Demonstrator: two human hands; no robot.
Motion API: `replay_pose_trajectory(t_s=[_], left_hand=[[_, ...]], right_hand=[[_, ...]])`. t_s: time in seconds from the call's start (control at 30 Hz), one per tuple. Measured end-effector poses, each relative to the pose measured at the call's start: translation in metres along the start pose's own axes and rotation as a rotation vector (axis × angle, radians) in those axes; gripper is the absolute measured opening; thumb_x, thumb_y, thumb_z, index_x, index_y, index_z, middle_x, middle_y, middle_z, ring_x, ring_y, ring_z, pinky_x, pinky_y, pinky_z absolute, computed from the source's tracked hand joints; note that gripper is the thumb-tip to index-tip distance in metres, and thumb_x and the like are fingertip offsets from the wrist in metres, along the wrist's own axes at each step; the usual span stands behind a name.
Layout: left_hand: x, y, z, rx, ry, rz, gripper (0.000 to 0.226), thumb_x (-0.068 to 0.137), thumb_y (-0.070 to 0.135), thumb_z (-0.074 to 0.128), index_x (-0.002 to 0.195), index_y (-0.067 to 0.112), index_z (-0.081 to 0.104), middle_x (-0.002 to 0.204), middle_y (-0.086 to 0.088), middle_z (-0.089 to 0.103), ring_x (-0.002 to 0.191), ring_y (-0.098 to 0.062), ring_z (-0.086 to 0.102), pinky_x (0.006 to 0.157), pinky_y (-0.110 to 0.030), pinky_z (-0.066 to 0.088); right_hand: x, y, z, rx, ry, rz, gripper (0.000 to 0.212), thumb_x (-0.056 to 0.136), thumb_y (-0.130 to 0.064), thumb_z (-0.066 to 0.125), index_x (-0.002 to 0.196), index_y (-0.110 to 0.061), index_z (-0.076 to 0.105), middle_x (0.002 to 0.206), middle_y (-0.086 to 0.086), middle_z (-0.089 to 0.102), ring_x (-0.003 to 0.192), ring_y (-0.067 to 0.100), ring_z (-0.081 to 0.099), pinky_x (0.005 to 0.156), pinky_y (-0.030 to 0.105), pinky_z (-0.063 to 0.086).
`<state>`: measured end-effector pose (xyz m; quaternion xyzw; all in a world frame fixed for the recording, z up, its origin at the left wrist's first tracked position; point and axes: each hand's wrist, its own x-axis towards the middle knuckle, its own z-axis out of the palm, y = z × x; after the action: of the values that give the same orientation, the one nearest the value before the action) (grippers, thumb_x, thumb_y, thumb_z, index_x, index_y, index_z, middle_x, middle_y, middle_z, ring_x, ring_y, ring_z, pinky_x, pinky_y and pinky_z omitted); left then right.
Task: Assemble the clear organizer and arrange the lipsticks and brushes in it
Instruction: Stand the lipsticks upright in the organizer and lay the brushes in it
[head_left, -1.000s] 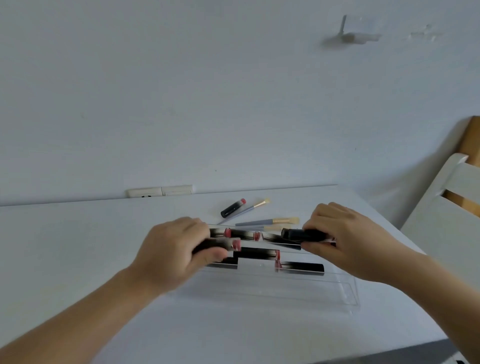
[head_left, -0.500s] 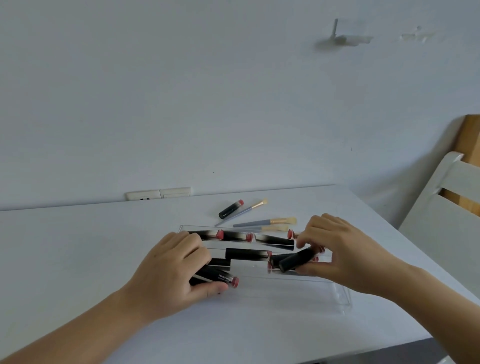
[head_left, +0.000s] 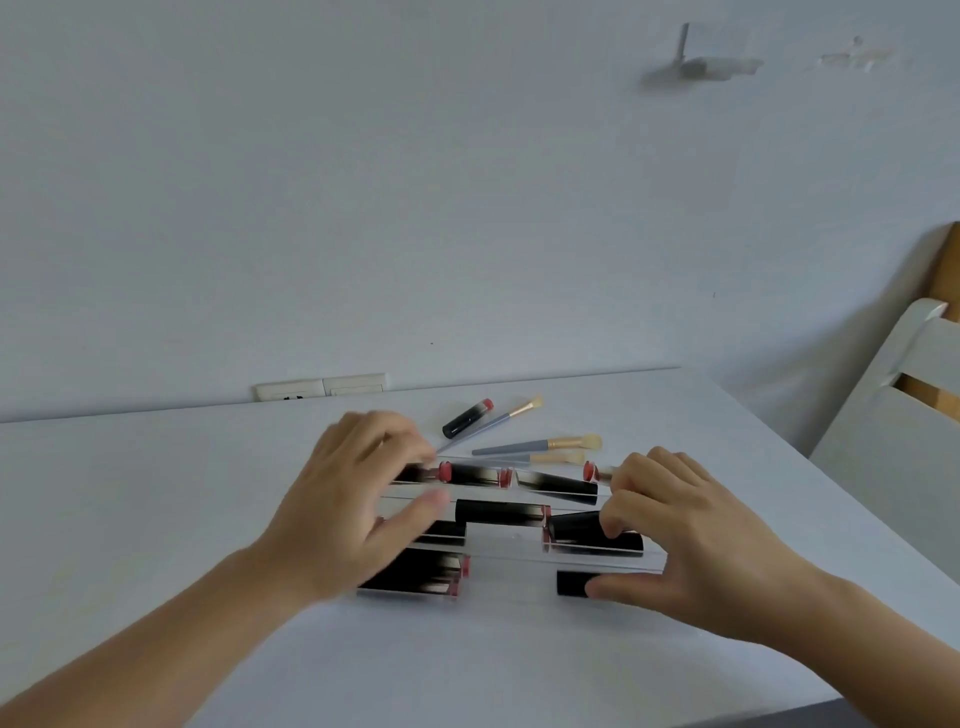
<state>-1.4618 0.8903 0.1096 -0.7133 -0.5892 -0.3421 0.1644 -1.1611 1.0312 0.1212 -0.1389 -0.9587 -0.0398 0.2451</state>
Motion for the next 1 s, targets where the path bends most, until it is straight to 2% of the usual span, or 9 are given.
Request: replay_pose_trajectory(t_s=[0.07,0.2,0.33,0.43,0.5,0.6,0.77,0.9,1.0], left_hand=[[0.029,-0.005,0.0,-0.033,-0.076,-0.173,0.032,0.095,0.054,0.048,0.113,0.03,0.061,0.112,0.016,0.053,0.107,-0.008,0.051,0.093,-0.026,0.04],[0.1,-0.032,0.02,-0.027,-0.484,-0.442,0.039,0.095,0.056,0.051,0.129,0.036,0.054,0.124,0.014,0.051,0.107,-0.01,0.053,0.087,-0.031,0.042],[0.137,-0.053,0.06,0.106,-0.793,-0.488,0.055,0.092,0.065,0.052,0.133,0.028,0.049,0.118,0.007,0.054,0.105,-0.018,0.057,0.089,-0.037,0.047],[0.136,-0.066,0.082,0.175,-0.903,-0.464,0.038,0.093,0.05,0.059,0.115,0.021,0.052,0.107,-0.002,0.061,0.085,-0.017,0.054,0.07,-0.032,0.041],[0.131,-0.073,0.088,0.168,-0.908,-0.463,0.026,0.095,0.04,0.058,0.107,0.018,0.054,0.105,-0.008,0.064,0.077,-0.019,0.05,0.066,-0.033,0.037],[0.125,-0.076,0.078,0.152,-0.872,-0.478,0.018,0.098,0.036,0.052,0.096,0.019,0.052,0.097,-0.003,0.06,0.073,-0.019,0.047,0.064,-0.032,0.035],[0.115,-0.046,0.014,0.003,-0.535,-0.433,0.011,0.097,0.046,0.055,0.097,0.036,0.055,0.09,0.012,0.059,0.076,-0.012,0.056,0.065,-0.031,0.043],[0.079,0.017,-0.023,-0.076,-0.383,-0.05,0.02,0.088,0.056,0.055,0.102,0.043,0.061,0.09,0.023,0.055,0.085,0.003,0.052,0.073,-0.017,0.041],[0.049,0.047,-0.015,-0.008,-0.418,0.211,0.019,0.09,0.044,0.065,0.103,0.032,0.071,0.09,0.015,0.059,0.084,-0.006,0.053,0.078,-0.022,0.042]], right_hand=[[-0.002,0.001,0.005,0.002,0.002,0.011,0.039,0.078,-0.066,0.068,0.086,-0.029,0.055,0.091,-0.014,0.048,0.08,0.012,0.041,0.075,0.022,0.035],[-0.003,0.004,0.012,0.059,0.088,0.01,0.039,0.083,-0.062,0.068,0.091,-0.025,0.057,0.094,-0.011,0.05,0.082,0.013,0.043,0.077,0.024,0.037],[-0.003,0.011,0.015,0.074,0.245,0.077,0.038,0.084,-0.051,0.068,0.096,-0.015,0.067,0.095,-0.003,0.055,0.084,0.019,0.047,0.077,0.031,0.041],[-0.003,0.013,0.018,0.137,0.176,0.144,0.045,0.087,-0.054,0.062,0.112,-0.017,0.066,0.107,-0.004,0.056,0.097,0.018,0.05,0.084,0.031,0.043],[0.0,0.014,0.019,0.155,0.098,0.17,0.048,0.089,-0.058,0.058,0.121,-0.022,0.064,0.114,-0.007,0.055,0.103,0.016,0.051,0.09,0.026,0.042],[0.011,0.016,0.021,0.152,0.056,0.182,0.049,0.089,-0.057,0.056,0.125,-0.024,0.062,0.117,-0.008,0.055,0.106,0.015,0.05,0.092,0.02,0.038],[0.024,0.024,0.026,0.187,0.023,0.158,0.047,0.09,-0.057,0.056,0.127,-0.029,0.058,0.117,-0.013,0.053,0.11,0.01,0.047,0.092,0.017,0.036],[0.026,0.032,0.032,0.338,0.043,0.193,0.046,0.09,-0.061,0.055,0.13,-0.04,0.049,0.122,-0.024,0.047,0.12,0.008,0.046,0.096,0.012,0.036],[0.028,0.038,0.035,0.42,0.061,0.217,0.044,0.089,-0.06,0.058,0.129,-0.044,0.048,0.123,-0.028,0.045,0.122,0.013,0.049,0.097,0.013,0.036]])
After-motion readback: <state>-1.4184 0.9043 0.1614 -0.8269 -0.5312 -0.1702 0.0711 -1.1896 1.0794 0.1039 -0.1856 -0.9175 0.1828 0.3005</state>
